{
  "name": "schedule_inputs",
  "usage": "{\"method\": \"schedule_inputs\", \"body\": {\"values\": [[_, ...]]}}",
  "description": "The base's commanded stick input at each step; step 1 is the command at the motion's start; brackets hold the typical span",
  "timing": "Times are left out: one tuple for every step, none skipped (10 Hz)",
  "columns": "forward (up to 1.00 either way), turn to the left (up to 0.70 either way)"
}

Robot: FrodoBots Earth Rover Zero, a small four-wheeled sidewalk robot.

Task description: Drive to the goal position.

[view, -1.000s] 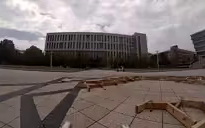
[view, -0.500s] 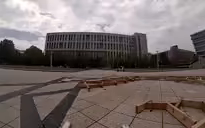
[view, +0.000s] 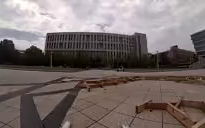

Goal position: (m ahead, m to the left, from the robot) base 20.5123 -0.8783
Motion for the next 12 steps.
{"method": "schedule_inputs", "body": {"values": [[0.06,0.0],[0.06,0.01],[0.06,0.01],[0.06,0.01],[0.06,0.01],[0.06,0.0],[0.06,0.0],[0.06,0.0],[0.06,0.0],[0.06,0.0],[0.06,0.01],[0.06,0.0]]}}
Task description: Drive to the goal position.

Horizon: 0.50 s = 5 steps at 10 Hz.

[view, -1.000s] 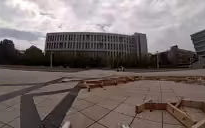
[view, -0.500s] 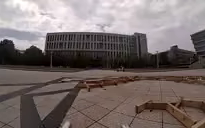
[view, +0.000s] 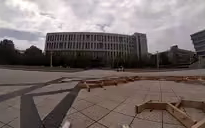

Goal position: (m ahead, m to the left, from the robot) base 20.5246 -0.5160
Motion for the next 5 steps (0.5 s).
{"method": "schedule_inputs", "body": {"values": [[0.06,0.01],[0.06,0.01],[0.06,0.0],[0.06,0.0],[0.06,0.01]]}}
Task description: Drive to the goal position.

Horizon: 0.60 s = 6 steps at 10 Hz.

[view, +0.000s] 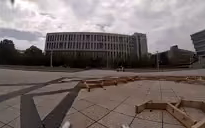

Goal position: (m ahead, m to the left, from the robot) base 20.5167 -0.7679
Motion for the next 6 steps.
{"method": "schedule_inputs", "body": {"values": [[0.06,0.01],[0.06,0.0],[0.06,0.0],[0.06,0.01],[0.06,0.0],[0.06,0.0]]}}
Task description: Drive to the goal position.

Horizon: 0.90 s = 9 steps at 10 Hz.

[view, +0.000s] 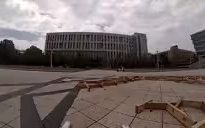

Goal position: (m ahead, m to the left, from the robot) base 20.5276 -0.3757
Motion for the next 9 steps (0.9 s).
{"method": "schedule_inputs", "body": {"values": [[0.06,0.01],[0.06,0.01],[0.06,0.01],[0.06,0.01],[0.06,0.0],[0.06,0.0],[0.06,0.01],[0.06,0.01],[0.06,0.01]]}}
